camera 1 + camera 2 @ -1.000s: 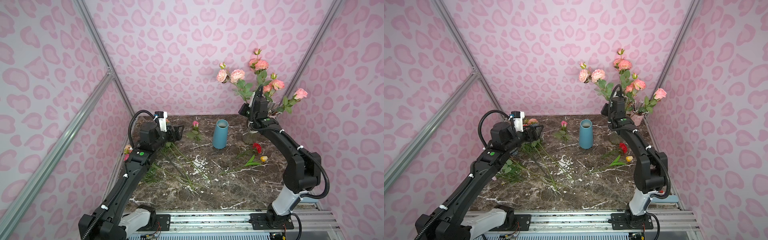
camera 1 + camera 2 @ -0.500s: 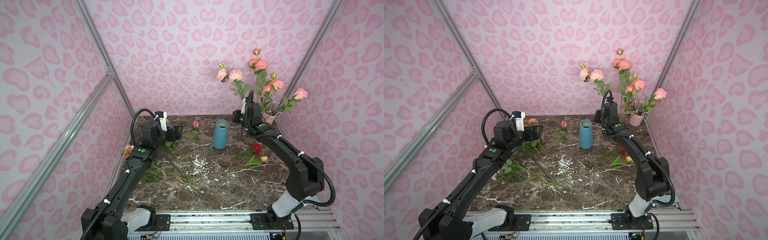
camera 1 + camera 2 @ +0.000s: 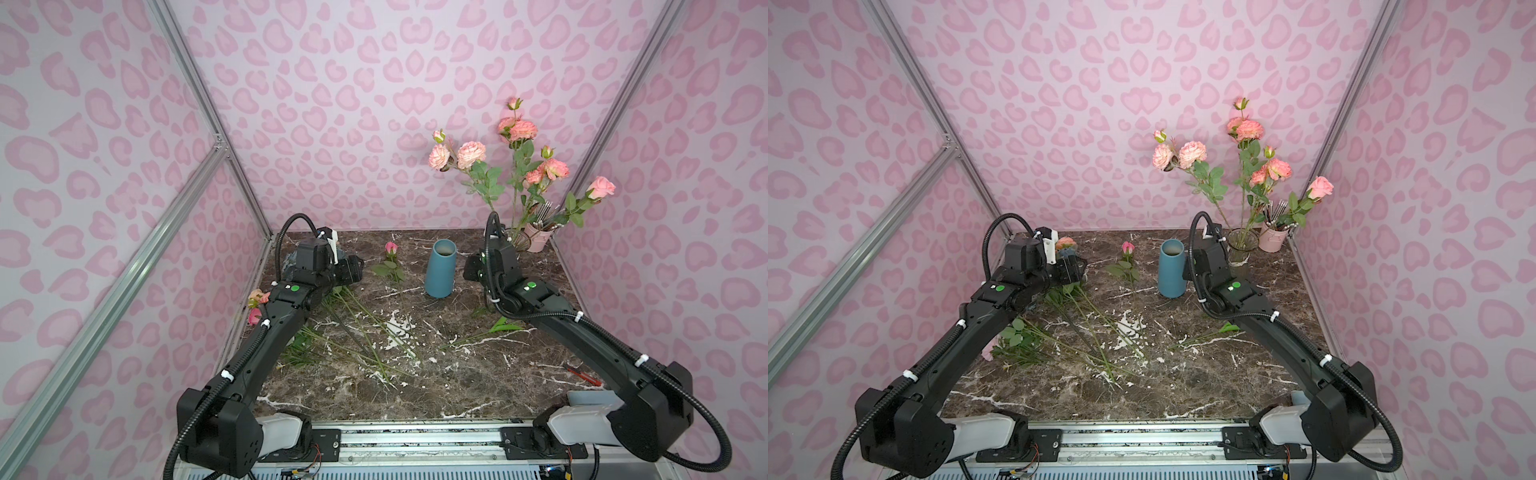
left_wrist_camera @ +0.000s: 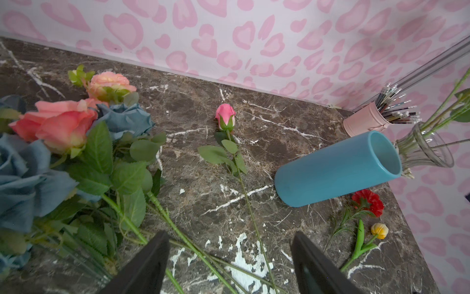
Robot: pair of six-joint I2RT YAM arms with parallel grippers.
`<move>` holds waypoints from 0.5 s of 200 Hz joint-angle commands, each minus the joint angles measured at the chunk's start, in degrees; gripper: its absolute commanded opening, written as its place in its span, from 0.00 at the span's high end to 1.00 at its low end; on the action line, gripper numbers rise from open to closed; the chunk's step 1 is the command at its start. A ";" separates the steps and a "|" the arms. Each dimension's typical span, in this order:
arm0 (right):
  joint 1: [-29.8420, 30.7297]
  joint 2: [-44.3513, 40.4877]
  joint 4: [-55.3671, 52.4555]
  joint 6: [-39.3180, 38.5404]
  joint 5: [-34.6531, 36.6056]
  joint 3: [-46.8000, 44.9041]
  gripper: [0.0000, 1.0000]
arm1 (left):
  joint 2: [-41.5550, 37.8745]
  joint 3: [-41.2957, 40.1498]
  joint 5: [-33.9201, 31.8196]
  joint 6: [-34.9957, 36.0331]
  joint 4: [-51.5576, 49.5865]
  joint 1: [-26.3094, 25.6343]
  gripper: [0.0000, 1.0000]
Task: Place the pink flowers into the vase
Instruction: Adjust the flower in the vase, then pick up the flower at the center of the board.
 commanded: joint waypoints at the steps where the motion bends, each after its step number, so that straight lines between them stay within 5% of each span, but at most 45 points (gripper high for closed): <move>1: 3.09 -1.74 -0.20 -0.46 -2.60 -1.75 0.78 | -0.98 1.37 -6.63 -3.61 -7.62 -0.10 0.22; 46: 13.86 8.19 3.60 -5.88 -14.55 4.29 0.71 | -6.53 3.49 -9.91 -7.30 -10.89 2.38 0.18; 84: 17.35 23.18 6.95 -6.96 -23.00 14.03 0.67 | -11.01 -2.17 11.59 -9.98 2.47 14.84 0.16; 100: 17.79 28.82 7.99 -7.39 -25.67 17.64 0.66 | -11.02 -3.11 14.87 -10.18 4.35 18.67 0.16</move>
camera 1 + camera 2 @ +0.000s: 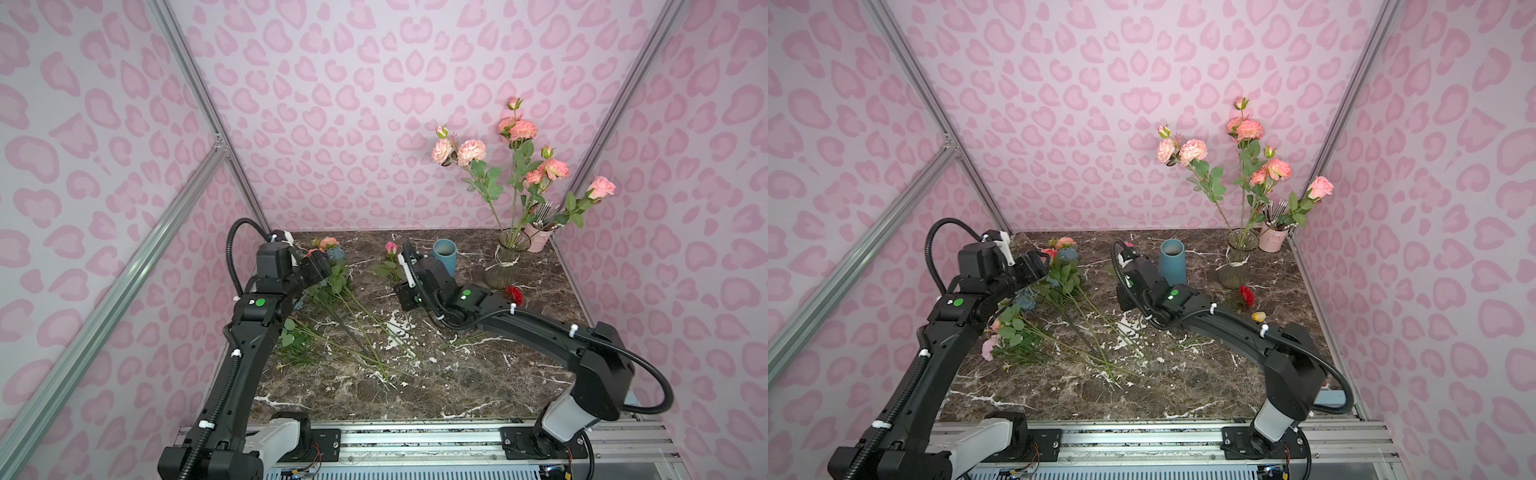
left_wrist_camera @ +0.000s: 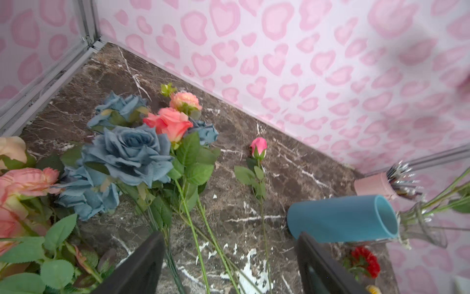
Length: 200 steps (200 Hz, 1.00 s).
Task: Place the pink flowers into the vase
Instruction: Pick up the flower at the center of the board.
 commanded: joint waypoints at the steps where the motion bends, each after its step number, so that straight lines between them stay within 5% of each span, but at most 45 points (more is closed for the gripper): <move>1: 0.74 6.12 3.78 -1.43 -7.07 5.06 0.66 | -0.33 -1.44 11.55 -1.72 8.11 4.15 0.16; 54: 1.54 22.29 3.00 -2.35 -17.01 19.39 0.65 | -1.61 -4.32 11.66 -1.77 11.52 7.95 0.16; 200: 2.75 43.98 -9.71 -5.95 -16.33 46.78 0.65 | -4.10 -7.92 10.52 -1.35 14.06 8.30 0.16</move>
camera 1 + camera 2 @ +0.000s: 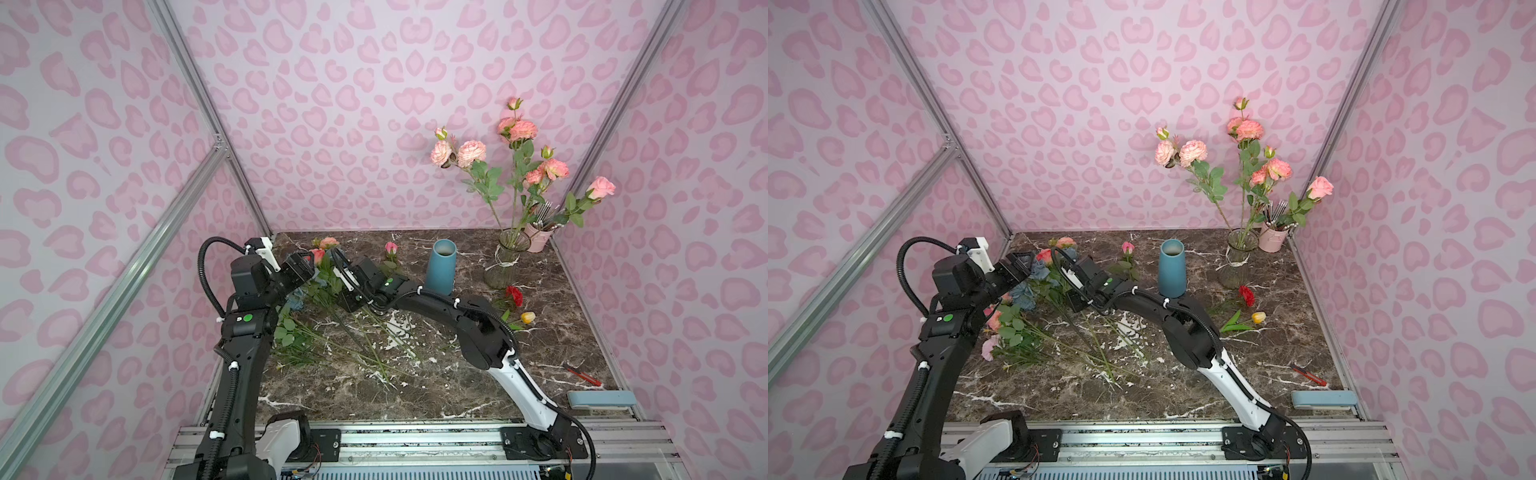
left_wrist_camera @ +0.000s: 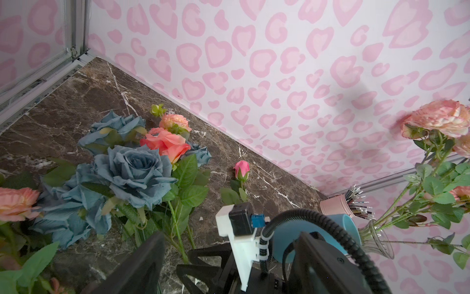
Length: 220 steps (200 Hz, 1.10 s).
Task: Place the pink flowers into the vase
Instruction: Pick up the flower at the center of the board.
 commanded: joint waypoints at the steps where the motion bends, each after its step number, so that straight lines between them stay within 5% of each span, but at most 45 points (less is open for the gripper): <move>1: 0.11 1.12 -2.25 -1.44 1.44 2.25 0.66 | -0.23 -0.21 0.05 0.31 2.79 0.13 0.16; 60: 0.11 3.63 -3.46 -2.34 1.90 4.97 0.73 | -0.46 -0.87 0.94 0.27 3.46 0.08 0.16; 136: 0.04 4.01 -3.79 -2.36 2.02 6.07 0.99 | -0.35 -1.29 1.57 0.21 4.17 0.07 0.16; 220: 0.12 -6.64 0.90 -1.84 6.26 -1.77 1.00 | 0.22 2.26 1.53 0.47 -0.42 0.09 0.16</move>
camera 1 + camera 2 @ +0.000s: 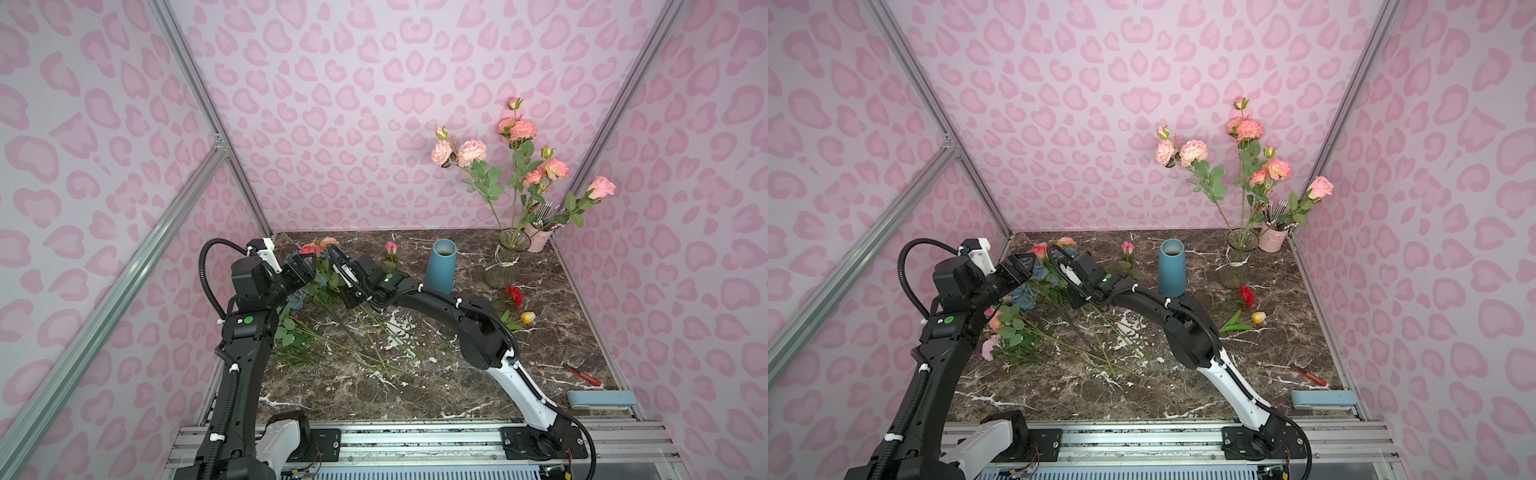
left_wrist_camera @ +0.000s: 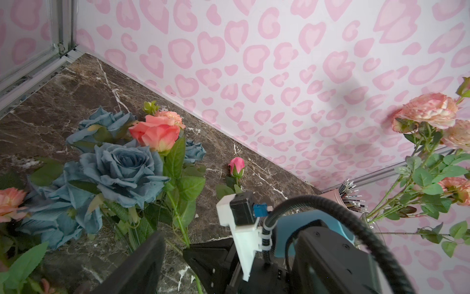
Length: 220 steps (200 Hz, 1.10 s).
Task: Place the pink flowers into the vase
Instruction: Pick up the flower at the center of the board.
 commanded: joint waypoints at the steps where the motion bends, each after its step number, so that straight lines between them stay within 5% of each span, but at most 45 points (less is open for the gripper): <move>1: -0.01 -4.26 4.24 0.01 2.28 -3.01 1.00 | 0.82 2.68 -0.09 0.55 -1.16 0.09 0.16; 101: -0.37 -22.74 15.65 1.14 13.98 -21.48 1.00 | -1.56 4.86 -10.56 3.04 -8.84 0.09 0.17; 220: 1.43 -39.66 25.79 -2.38 21.05 -34.83 1.00 | 0.09 2.36 -11.46 3.85 -7.48 0.08 0.17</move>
